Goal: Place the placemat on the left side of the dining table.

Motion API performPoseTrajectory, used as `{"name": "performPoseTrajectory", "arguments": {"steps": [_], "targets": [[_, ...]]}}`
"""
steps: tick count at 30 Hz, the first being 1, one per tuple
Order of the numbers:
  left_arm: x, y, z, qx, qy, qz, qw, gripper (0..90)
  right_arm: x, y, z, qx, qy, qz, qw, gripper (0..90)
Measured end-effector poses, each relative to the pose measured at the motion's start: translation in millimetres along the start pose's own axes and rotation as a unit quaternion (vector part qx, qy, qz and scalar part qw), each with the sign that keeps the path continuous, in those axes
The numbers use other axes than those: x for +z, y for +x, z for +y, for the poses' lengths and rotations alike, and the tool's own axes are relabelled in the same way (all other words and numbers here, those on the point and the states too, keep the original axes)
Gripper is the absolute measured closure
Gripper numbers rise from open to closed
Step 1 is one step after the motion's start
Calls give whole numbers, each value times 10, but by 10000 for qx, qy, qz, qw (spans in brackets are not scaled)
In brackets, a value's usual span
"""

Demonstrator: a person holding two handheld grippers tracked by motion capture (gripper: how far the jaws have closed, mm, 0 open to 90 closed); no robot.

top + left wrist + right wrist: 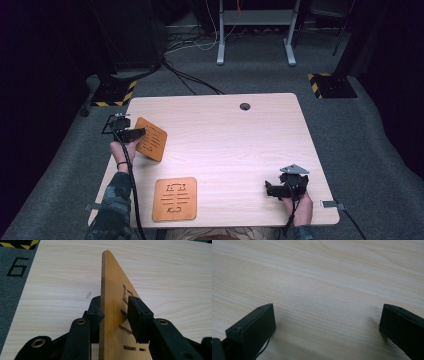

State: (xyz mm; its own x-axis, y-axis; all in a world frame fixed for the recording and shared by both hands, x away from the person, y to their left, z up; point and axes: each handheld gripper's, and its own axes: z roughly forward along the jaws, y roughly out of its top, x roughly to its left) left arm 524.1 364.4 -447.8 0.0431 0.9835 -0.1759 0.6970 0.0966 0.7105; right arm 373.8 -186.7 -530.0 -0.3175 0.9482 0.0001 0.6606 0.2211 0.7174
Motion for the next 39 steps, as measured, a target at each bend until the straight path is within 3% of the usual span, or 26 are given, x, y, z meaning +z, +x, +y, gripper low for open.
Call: {"name": "performPoseTrajectory", "arguments": {"steps": [14,21,26,39], "targets": [[36,73,-5,60,129,84,9999,603,0,0,0,0,-1,-2,10000,0],[66,123,-30,-109,185,39,9998,589,0,0,0,1,-2,-2,10000,0],[71,148,-27,-15,259,55,9996,581,0,0,0,1,-2,-2,10000,0],[123,218,-40,-115,294,4,9995,565,0,0,0,-2,0,-1,10000,0]]}}
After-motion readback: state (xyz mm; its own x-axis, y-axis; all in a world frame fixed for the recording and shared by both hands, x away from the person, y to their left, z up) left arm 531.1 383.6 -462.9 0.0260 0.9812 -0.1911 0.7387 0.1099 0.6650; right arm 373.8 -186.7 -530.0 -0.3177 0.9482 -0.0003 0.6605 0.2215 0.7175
